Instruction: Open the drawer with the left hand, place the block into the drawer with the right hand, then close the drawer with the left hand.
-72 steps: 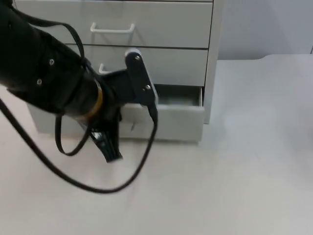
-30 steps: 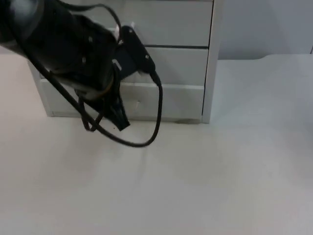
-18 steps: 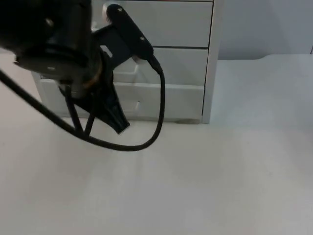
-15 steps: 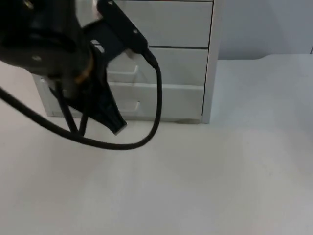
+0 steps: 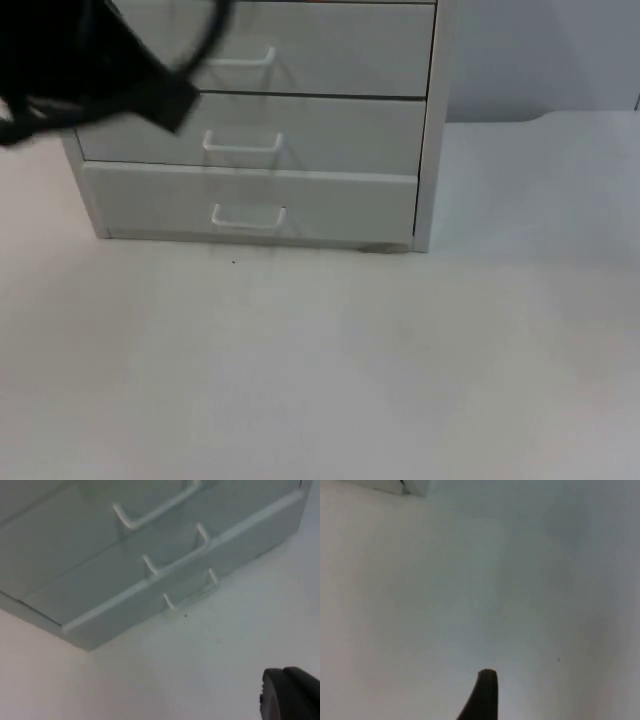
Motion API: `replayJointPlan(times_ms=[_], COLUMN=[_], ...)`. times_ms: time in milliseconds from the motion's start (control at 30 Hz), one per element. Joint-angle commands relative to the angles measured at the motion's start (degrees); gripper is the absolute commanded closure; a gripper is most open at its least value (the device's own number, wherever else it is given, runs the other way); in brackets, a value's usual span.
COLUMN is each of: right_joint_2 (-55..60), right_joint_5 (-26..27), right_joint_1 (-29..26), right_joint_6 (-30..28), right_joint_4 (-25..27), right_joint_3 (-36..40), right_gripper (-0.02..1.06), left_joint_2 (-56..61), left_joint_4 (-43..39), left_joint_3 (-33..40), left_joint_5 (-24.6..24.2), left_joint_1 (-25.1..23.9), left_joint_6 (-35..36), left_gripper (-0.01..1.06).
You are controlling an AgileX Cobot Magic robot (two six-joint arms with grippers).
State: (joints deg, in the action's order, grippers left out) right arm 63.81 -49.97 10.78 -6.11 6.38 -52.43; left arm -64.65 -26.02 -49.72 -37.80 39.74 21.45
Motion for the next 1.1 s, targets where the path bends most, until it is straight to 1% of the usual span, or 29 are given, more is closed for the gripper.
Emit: replayJointPlan(times_ms=[0,100,167,200,300,433,533,567,700,733,800,900,933,1000,1067], right_joint_2=[-5.11,-12.38,-16.85,-16.85,-23.24,-28.8,-34.28,-34.28,-42.19,-42.19,-45.17,-49.31,-49.31,-52.15,-53.29], right_joint_5=[1.43,2.23,1.72,1.72,0.24,-1.52,-1.6,-1.6,-2.07,-2.07,-3.04,-5.2,-5.2,-6.34,-6.68], right_joint_1=[2.98,6.35,6.62,6.62,6.62,6.62,6.62,6.62,6.62,6.62,6.62,6.62,6.62,6.62,6.62], right_joint_6=[-2.39,-2.27,-1.81,-1.81,-0.34,-0.34,-0.34,-0.34,-0.34,-0.34,-0.34,-0.34,-0.34,-0.1,0.56], right_joint_4=[-0.21,-2.81,-2.9,-2.9,-2.9,-2.9,-2.62,-2.62,-2.62,-2.62,-2.62,-2.62,-2.62,-2.62,-2.62], right_joint_3=[-0.46,-0.46,-0.46,-0.46,-0.34,0.44,3.11,3.11,8.85,8.85,11.37,13.81,13.81,15.03,15.47], right_gripper=[0.29,0.29,0.29,0.29,0.29,0.29,0.29,0.29,0.29,0.29,0.29,0.29,0.29,0.29,0.29], left_joint_2=[4.0,10.54,14.63,14.63,19.89,25.55,31.95,31.95,42.28,42.28,46.23,51.46,51.46,54.22,55.59], left_joint_4=[1.78,3.43,6.59,6.59,12.09,13.85,15.2,15.2,16.25,16.25,16.88,16.91,16.91,16.35,16.07], left_joint_3=[0.2,0.35,0.41,0.41,2.07,6.45,10.91,10.91,15.61,15.61,16.33,16.33,16.33,16.33,16.33], left_joint_5=[-1.47,-2.65,-2.63,-2.63,-1.92,-1.82,-1.96,-1.96,-2.49,-2.49,-3.98,-8.41,-8.41,-10.87,-11.67], left_joint_1=[0.3,0.3,0.3,0.3,0.3,0.3,0.3,0.3,0.3,0.3,0.3,0.3,0.3,0.3,0.3], left_joint_6=[-0.18,-1.03,-4.5,-4.5,-9.12,-9.25,-9.25,-9.25,-9.25,-9.25,-9.25,-9.25,-9.25,-9.25,-9.25], left_gripper=[1.05,1.05,1.05,1.05,1.05,1.05,1.05,1.05,1.05,1.05,1.05,1.05,1.05,1.05,1.05])
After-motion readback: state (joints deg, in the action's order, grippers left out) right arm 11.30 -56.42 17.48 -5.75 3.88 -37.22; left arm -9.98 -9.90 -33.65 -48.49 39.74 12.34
